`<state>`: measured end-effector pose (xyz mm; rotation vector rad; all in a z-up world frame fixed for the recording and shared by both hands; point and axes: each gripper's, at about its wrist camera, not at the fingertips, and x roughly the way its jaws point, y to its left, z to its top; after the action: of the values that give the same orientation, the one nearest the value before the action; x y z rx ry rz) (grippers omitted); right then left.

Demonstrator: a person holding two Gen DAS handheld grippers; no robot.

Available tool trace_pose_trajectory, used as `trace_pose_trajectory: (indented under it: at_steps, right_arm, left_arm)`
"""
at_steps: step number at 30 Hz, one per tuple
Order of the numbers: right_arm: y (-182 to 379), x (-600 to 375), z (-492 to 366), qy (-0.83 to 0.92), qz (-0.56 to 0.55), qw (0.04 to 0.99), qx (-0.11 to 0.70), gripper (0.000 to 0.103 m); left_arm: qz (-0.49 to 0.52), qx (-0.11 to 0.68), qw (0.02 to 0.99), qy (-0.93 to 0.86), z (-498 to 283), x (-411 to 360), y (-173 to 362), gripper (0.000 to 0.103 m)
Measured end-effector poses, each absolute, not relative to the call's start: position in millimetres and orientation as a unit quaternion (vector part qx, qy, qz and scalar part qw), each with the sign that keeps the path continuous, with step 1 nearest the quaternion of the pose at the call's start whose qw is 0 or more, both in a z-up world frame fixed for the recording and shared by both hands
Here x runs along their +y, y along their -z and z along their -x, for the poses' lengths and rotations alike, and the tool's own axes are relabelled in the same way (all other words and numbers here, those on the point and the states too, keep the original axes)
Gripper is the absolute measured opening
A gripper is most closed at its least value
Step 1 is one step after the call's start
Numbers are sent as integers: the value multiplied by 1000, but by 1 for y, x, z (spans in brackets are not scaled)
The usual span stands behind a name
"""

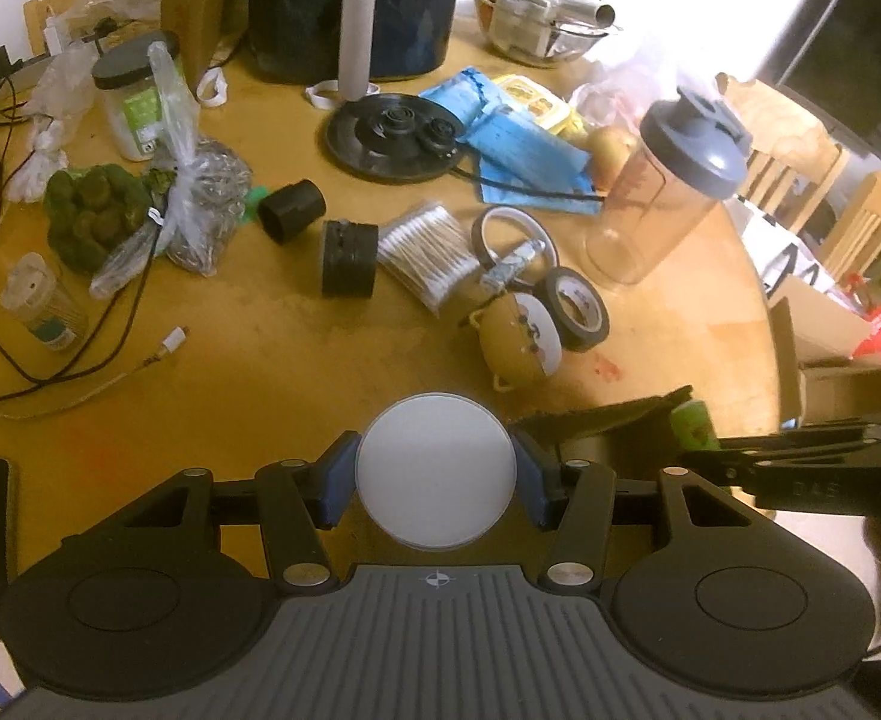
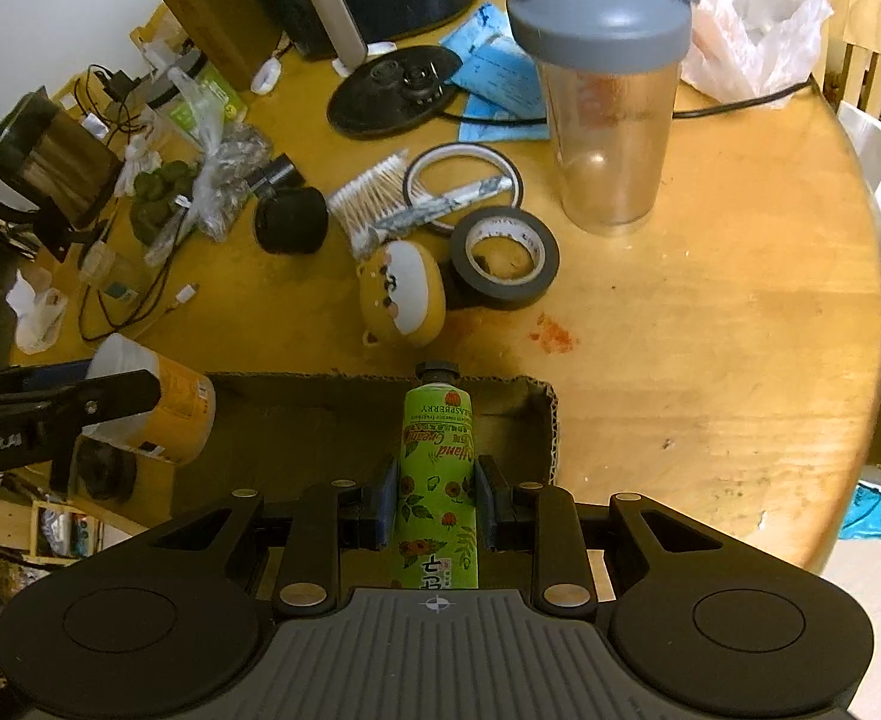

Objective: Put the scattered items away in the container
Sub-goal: 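Carry the white jar with the left gripper while the right gripper carries the tube over the box, then lower the tube and jar into the box and open both grippers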

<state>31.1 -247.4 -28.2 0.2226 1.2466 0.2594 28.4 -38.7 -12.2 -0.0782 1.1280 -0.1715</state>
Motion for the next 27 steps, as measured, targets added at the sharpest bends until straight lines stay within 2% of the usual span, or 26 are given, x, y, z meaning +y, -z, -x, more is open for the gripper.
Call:
trace_pose_trajectory:
  at_steps: [9, 23, 25, 26, 27]
  right_arm:
    - [65, -236, -30, -108, -83, 800, 584, 29]
    - [91, -205, -26, -84, 30, 817, 570, 30]
    - [89, -201, -24, -86, 45, 820, 564, 40]
    - [86, -200, -22, -86, 52, 822, 560, 53]
    - [81, -200, -21, -91, 53, 825, 555, 60]
  left_arm:
    - [0, 529, 844, 84, -25, -48, 39, 53]
    - [-67, 528, 844, 67, -27, -63, 69, 53]
    - [-79, 526, 844, 66, -27, -66, 70, 53]
    - [-85, 527, 843, 66, -27, -68, 71, 53]
    - [-89, 528, 842, 67, -27, -69, 71, 53]
